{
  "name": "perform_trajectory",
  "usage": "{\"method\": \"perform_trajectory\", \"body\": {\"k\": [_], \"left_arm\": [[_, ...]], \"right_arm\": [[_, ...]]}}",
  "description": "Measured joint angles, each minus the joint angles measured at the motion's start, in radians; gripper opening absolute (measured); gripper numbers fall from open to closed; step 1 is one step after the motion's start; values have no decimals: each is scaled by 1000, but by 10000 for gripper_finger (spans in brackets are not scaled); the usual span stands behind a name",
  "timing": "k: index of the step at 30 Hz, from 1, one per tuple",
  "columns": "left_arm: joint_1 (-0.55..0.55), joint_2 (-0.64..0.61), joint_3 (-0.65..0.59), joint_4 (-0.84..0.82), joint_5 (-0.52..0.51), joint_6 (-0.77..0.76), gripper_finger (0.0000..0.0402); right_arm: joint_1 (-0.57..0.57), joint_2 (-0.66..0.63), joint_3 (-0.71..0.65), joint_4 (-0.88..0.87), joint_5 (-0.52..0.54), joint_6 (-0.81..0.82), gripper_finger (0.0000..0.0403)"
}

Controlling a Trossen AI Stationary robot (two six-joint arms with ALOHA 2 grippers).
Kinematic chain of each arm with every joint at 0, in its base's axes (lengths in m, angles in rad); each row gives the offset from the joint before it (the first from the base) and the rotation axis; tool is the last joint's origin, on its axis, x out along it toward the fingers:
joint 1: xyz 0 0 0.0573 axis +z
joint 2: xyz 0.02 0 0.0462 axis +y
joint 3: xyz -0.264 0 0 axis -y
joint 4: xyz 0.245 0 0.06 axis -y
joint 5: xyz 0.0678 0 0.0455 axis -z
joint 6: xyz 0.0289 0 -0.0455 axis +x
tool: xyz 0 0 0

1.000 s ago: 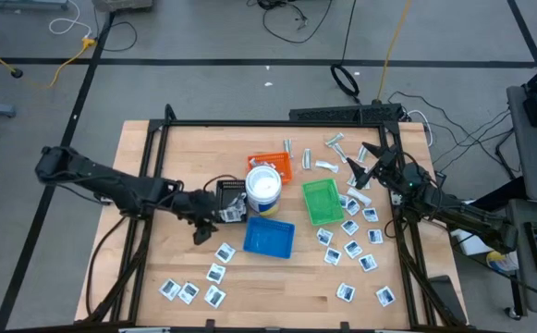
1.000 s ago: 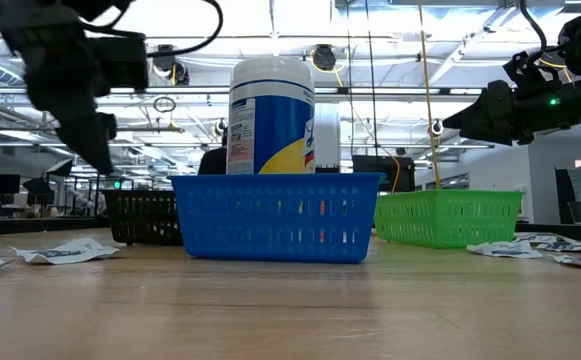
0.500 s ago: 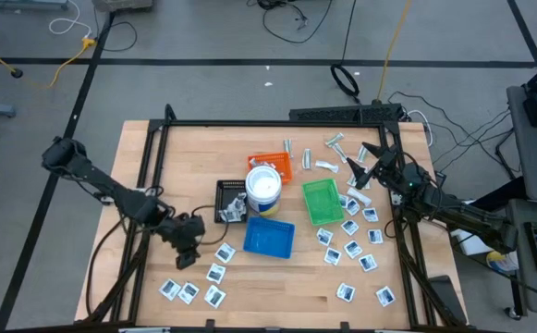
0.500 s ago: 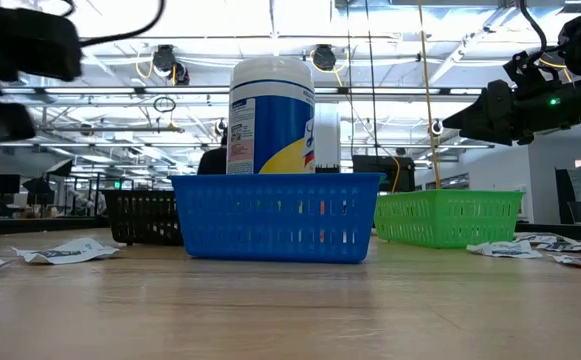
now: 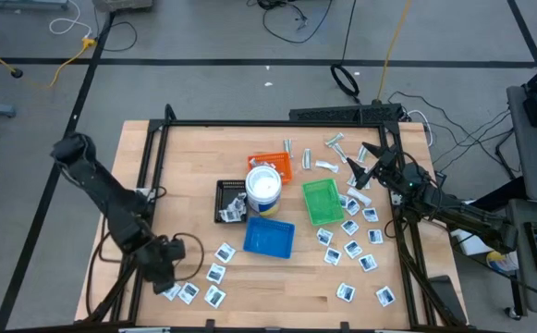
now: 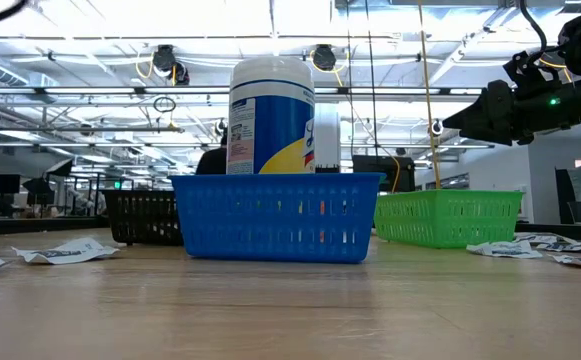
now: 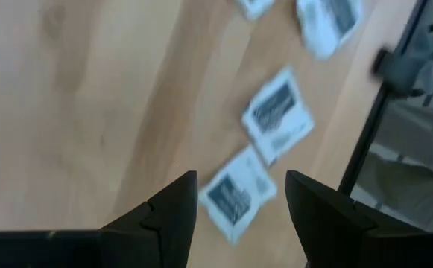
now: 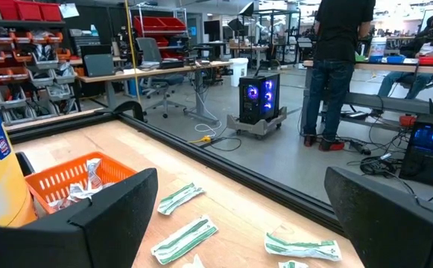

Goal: Pick & Place First Aid Supplies
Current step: Put the gray towelette pack into the black bin

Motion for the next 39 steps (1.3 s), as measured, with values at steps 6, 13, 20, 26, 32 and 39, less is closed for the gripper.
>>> {"method": "perform_trajectory", "body": {"k": [6,13,20,26,32,39], "left_arm": [[-107,83,21,1,10,-90,209],[-161,231,68,1,-7,-122,209],[-164,381,110,-25,-11,-144,209],[-166,422,157,-116,-47,-142,202],[-167,426,157,-147,-77,-141,102],[-175,426,157,-159,-114,-132,10]], "right_arm": [[0,0,0,0,0,0,380],[0,0,0,0,0,0,380],[0,0,0,0,0,0,380],[0,0,0,9,0,0,380],[0,0,0,8,0,0,380],[0,0,0,8,0,0,380]]}}
